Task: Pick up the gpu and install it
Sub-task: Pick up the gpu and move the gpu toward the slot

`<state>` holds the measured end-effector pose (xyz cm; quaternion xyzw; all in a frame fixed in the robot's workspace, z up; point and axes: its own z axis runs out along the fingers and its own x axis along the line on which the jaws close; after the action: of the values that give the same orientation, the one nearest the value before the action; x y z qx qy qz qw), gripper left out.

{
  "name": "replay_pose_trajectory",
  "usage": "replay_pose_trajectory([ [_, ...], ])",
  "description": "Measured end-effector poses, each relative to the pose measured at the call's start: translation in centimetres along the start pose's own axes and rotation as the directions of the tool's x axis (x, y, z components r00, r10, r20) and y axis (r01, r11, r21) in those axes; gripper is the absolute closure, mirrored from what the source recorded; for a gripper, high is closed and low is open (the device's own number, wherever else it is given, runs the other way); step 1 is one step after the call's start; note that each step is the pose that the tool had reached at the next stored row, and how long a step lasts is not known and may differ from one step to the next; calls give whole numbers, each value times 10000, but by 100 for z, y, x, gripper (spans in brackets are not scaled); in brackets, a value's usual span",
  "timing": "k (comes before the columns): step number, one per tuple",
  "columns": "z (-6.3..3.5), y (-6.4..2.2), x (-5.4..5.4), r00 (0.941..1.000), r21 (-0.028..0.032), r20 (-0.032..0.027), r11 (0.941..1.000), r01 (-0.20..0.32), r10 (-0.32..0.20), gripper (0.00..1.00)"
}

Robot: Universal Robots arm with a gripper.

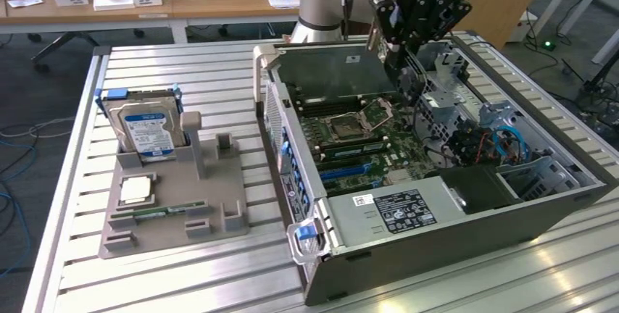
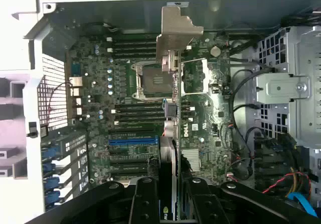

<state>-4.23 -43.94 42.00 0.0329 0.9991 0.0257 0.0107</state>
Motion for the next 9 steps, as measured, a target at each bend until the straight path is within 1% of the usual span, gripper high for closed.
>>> replay_pose_trajectory([
  [9, 6, 13, -213, 10000, 0, 1, 10000, 1, -1, 74],
])
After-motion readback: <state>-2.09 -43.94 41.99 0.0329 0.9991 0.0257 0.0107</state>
